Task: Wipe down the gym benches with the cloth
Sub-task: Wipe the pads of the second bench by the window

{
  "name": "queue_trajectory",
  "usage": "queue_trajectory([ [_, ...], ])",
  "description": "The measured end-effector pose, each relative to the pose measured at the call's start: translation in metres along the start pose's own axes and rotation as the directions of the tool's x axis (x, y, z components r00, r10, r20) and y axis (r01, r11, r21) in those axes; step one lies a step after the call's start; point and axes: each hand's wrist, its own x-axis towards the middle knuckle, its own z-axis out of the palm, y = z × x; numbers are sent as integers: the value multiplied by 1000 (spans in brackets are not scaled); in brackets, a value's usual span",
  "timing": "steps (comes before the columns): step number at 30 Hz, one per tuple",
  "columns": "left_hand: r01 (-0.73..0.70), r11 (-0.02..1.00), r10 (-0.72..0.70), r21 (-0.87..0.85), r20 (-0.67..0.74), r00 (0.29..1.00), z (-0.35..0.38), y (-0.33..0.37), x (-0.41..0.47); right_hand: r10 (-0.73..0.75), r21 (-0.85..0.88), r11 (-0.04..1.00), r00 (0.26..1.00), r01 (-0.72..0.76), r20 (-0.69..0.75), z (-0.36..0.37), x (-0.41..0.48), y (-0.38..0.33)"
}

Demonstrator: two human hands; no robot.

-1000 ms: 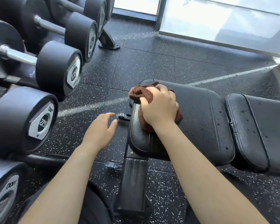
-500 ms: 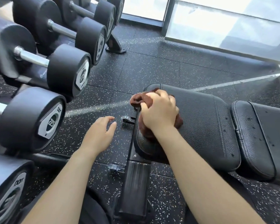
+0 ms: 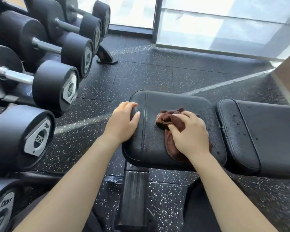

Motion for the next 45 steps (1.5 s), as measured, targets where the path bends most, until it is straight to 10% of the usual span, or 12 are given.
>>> queue_trajectory([
  [17,-34,927,21,374,39,999,46,26,34,-13,-19,1000,999,14,38,-17,22,27],
  [45,72,923,-67,378,-28,997,64,53,41,49,58,997,998,-52,43,-17,79,59],
])
